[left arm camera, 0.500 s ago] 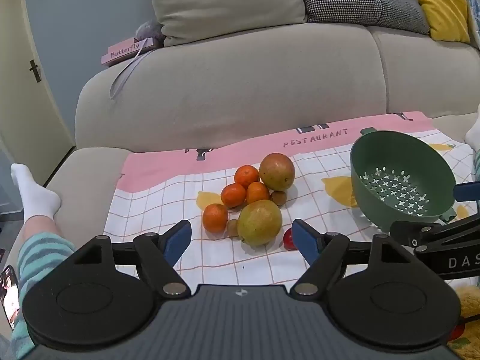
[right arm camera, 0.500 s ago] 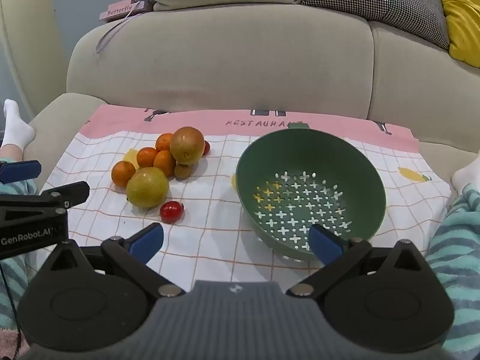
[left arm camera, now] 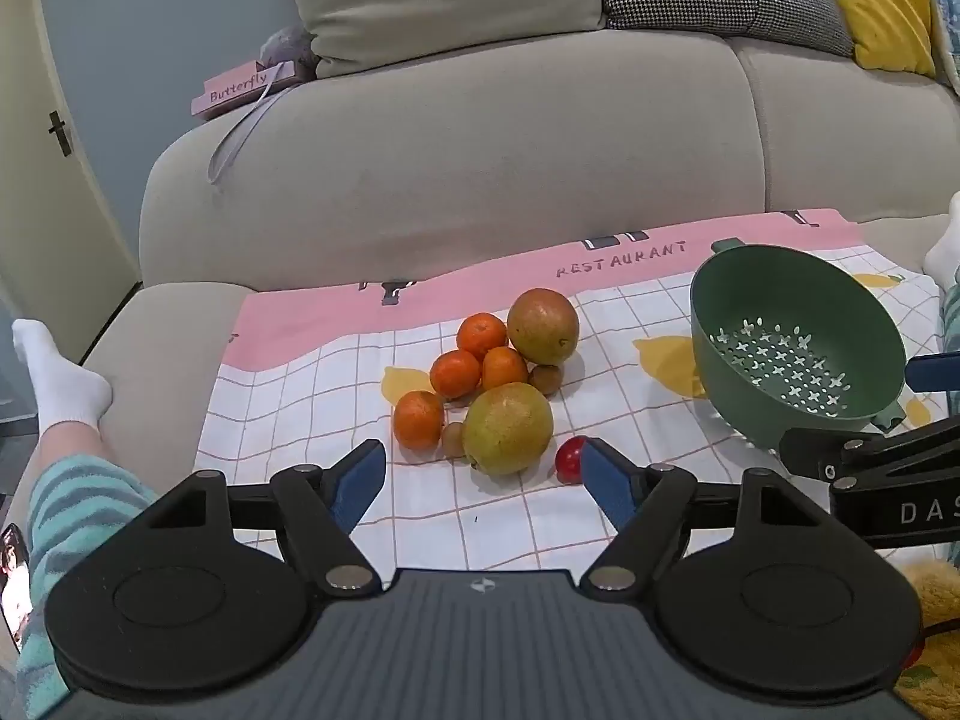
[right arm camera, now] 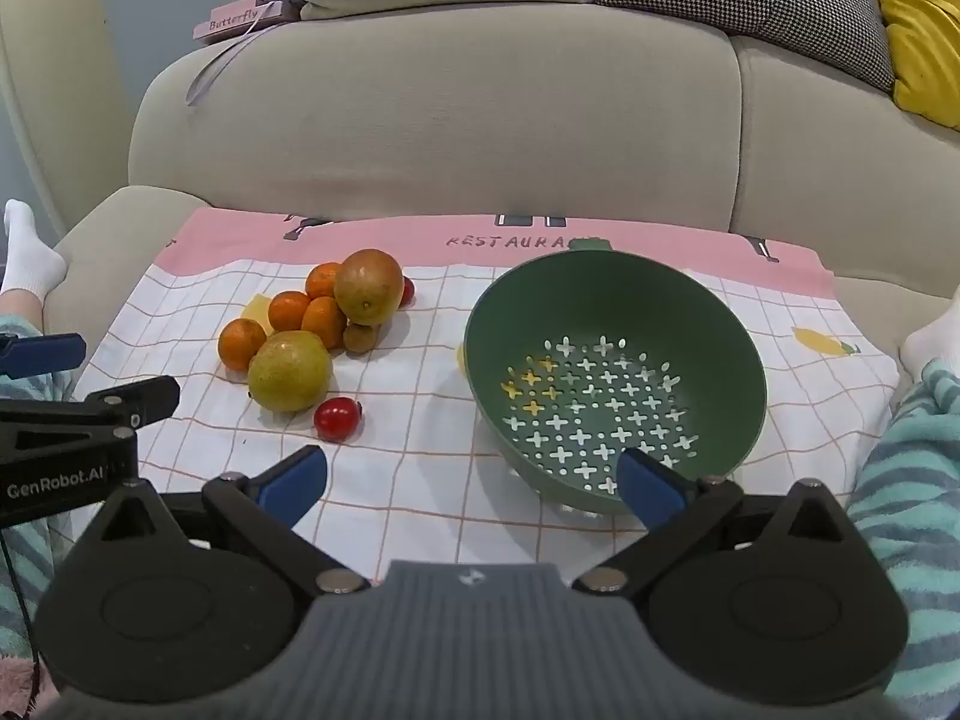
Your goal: Organize fruits
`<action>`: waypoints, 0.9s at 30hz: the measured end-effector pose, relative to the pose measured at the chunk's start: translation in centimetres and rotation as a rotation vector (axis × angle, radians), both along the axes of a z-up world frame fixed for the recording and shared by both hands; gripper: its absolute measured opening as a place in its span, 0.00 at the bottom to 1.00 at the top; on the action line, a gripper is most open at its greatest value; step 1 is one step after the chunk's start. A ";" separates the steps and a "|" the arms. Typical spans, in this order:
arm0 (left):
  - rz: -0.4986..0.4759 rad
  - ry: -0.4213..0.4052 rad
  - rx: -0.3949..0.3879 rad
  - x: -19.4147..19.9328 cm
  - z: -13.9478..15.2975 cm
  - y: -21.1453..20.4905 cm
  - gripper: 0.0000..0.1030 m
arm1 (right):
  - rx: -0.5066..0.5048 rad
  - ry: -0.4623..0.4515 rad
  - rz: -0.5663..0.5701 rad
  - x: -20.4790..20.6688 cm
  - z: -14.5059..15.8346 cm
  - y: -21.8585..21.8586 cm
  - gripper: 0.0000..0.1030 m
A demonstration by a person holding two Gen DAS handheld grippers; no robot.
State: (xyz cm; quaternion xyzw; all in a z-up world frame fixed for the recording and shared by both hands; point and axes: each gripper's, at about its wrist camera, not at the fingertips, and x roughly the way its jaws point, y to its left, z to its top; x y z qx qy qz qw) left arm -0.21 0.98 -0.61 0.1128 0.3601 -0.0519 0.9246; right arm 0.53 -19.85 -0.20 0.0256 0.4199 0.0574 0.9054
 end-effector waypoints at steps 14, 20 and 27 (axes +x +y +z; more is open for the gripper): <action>0.001 0.004 0.011 0.1 0.3 -1.2 0.85 | 0.000 -0.001 -0.003 -0.2 0.2 -0.2 0.96; 0.002 0.003 0.010 0.0 0.2 -1.2 0.85 | 0.000 0.000 -0.003 -0.2 0.2 -0.2 0.96; 0.003 0.005 0.008 0.0 0.1 -1.3 0.85 | -0.002 0.000 -0.002 -0.2 0.2 -0.2 0.96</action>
